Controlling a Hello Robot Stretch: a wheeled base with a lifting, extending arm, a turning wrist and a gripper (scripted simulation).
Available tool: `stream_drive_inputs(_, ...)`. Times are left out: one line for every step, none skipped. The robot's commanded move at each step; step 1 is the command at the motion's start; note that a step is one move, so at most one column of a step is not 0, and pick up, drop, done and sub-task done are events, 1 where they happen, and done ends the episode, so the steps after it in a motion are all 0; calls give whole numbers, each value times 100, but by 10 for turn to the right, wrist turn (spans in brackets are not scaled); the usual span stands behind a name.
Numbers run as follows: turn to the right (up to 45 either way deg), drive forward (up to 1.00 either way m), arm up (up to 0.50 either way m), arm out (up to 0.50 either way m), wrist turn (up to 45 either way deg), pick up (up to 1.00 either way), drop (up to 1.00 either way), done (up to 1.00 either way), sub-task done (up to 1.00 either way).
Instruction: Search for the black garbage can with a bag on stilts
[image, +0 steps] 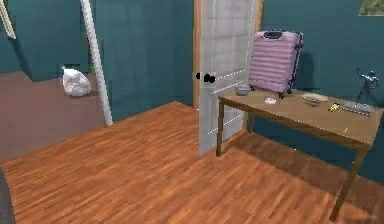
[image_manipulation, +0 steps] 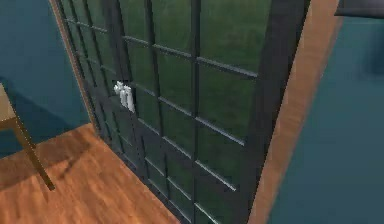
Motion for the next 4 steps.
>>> stream_drive_inputs(420, 0, 0, 0, 0, 0, 0, 0, 0)
stream_drive_inputs(0, 25, 0, 0, 0, 0, 0, 0, 0)
stream_drive_inputs(-450, 0, 0, 0, 0, 0, 0, 0, 0)
stream_drive_inputs(-390, 0, 0, 0, 0, 0, 0, 0, 0)
